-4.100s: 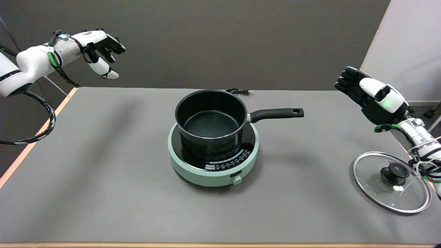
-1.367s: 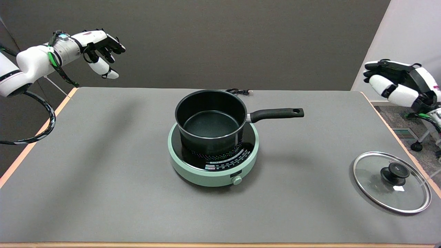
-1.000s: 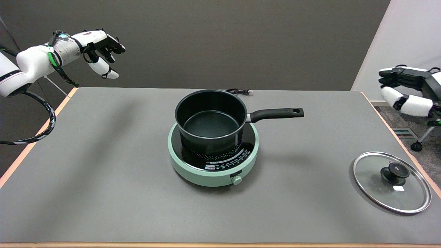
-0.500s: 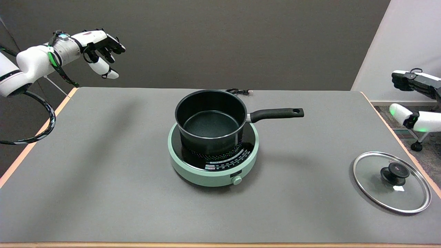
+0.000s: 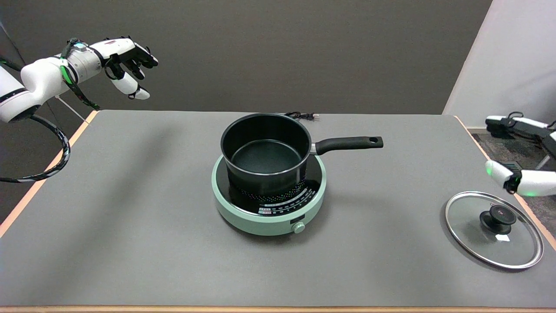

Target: Pick up the pot lid.

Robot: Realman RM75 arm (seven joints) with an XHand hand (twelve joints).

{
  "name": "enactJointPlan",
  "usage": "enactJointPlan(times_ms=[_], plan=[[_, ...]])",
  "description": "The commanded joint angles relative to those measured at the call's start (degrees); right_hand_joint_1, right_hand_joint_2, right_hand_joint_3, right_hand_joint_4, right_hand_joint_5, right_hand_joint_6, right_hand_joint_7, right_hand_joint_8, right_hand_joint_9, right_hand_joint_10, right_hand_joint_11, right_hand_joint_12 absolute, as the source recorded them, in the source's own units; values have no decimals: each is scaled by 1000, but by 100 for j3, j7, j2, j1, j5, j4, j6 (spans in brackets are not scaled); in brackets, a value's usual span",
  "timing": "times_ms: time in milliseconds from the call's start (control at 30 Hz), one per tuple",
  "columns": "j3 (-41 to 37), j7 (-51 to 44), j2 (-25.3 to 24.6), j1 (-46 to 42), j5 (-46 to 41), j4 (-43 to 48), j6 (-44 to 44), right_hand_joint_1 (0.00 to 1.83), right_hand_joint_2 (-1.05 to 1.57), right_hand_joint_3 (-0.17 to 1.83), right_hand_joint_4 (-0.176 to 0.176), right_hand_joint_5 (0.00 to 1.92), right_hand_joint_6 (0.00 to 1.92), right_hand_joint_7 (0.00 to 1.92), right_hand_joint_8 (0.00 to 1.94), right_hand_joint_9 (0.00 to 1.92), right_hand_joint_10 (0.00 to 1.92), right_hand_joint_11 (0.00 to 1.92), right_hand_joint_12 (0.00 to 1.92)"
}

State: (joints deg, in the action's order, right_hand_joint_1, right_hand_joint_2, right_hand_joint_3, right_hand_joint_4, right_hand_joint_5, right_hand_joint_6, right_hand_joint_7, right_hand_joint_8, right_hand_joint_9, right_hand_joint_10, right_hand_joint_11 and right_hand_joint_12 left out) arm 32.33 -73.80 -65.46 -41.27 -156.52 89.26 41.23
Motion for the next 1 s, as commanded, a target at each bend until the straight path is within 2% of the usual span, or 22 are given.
enactJointPlan(times_ms=[33, 200, 567, 767, 1000], plan=[[-12, -381, -425, -503, -79, -125, 55, 871, 532, 975, -76, 460, 195, 542, 234, 491, 447, 314, 817], [-365, -394, -392, -481, -127, -903, 861, 850, 541, 970, -81, 448, 190, 541, 235, 490, 445, 306, 806], [-1335, 269, 15, -159, -132, -3491, 3559, 810, 546, 962, -80, 450, 190, 553, 235, 506, 448, 315, 821], [-1358, 221, 316, -323, -129, -4286, 3948, 797, 567, 917, -71, 483, 221, 596, 242, 560, 451, 346, 892], [-976, -16, 484, -470, -124, -4368, 4171, 794, 563, 909, -63, 485, 222, 592, 239, 561, 449, 345, 895]])
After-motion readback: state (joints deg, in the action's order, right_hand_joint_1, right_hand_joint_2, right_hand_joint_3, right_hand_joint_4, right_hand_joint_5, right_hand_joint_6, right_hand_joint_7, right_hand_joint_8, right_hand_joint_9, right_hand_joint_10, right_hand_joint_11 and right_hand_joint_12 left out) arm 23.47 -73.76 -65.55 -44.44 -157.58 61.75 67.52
